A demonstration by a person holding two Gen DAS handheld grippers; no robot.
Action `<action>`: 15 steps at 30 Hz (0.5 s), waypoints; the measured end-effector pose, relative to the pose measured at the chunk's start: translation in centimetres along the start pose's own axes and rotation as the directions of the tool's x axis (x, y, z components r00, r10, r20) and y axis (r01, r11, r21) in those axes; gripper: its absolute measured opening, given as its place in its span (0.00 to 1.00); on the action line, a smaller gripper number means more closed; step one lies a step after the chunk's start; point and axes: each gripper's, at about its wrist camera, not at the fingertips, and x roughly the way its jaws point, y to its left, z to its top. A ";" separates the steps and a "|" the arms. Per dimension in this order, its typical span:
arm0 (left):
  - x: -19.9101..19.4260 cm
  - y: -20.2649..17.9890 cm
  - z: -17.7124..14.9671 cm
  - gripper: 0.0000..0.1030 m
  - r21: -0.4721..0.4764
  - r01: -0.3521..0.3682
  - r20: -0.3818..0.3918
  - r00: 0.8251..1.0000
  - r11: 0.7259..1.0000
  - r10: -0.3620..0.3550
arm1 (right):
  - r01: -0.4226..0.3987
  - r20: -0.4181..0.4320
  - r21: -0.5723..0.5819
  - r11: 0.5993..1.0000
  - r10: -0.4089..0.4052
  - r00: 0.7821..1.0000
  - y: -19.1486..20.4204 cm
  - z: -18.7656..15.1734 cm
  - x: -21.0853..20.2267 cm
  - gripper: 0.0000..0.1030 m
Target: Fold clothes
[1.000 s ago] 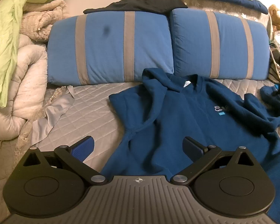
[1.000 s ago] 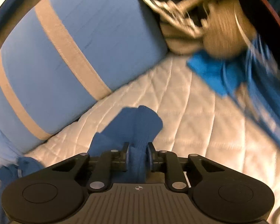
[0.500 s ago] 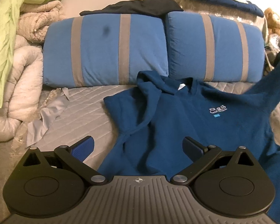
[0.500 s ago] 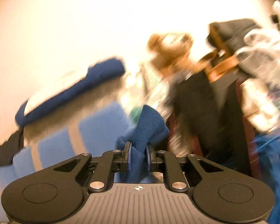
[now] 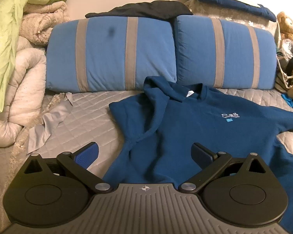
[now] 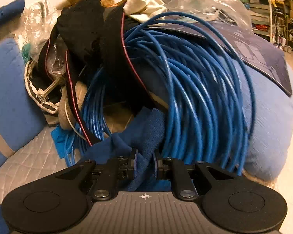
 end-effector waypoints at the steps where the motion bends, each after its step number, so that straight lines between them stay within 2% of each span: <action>1: 0.0 0.1 0.0 1.00 -0.004 0.003 -0.001 1.000 1.000 -0.003 | -0.005 0.009 -0.005 1.000 0.005 1.000 -0.2 -0.1 -0.3 0.17; 3: 0.1 0.1 0.0 1.00 -0.009 0.008 -0.002 1.000 1.000 -0.008 | -0.007 0.027 -0.015 1.000 0.007 1.000 -0.3 0.1 -1.4 0.17; 7: 0.0 0.1 0.0 1.00 -0.006 0.007 0.002 1.000 1.000 -0.007 | 0.038 0.002 -0.003 0.999 -0.038 0.999 -0.5 -0.1 -2.2 0.20; 8: 0.0 0.1 0.0 1.00 -0.006 0.006 0.002 1.000 1.000 -0.006 | 0.060 -0.012 -0.008 0.998 -0.060 0.998 -0.5 -0.2 -2.0 0.30; 9: 0.0 0.1 -0.1 1.00 -0.007 0.005 0.004 1.000 1.000 -0.005 | 0.079 -0.023 -0.013 0.997 -0.079 0.997 -0.3 -0.4 -1.9 0.45; 10: -0.1 0.2 -0.1 1.00 -0.009 0.003 0.006 1.000 1.000 -0.003 | 0.075 -0.015 -0.022 0.997 -0.075 0.997 0.2 -0.5 -2.3 0.51; 11: -0.2 0.2 -0.1 1.00 -0.011 0.002 0.008 1.000 1.000 -0.002 | 0.070 -0.006 -0.031 0.997 -0.070 0.998 0.6 -0.7 -2.8 0.62; 12: -0.2 0.3 -0.2 1.00 -0.012 0.000 0.010 1.000 1.000 0.000 | 0.066 0.002 -0.039 0.997 -0.066 0.998 1.1 -0.9 -3.2 0.78; 14: -0.2 0.4 -0.2 1.00 -0.020 0.000 0.010 1.000 1.000 0.000 | 0.057 0.018 -0.057 0.997 -0.056 0.998 2.1 -1.2 -4.1 0.93; 15: -0.2 0.5 -0.2 1.00 -0.024 0.001 0.009 1.000 1.000 -0.001 | 0.053 0.026 -0.066 0.996 -0.051 0.998 2.6 -1.3 -4.6 0.93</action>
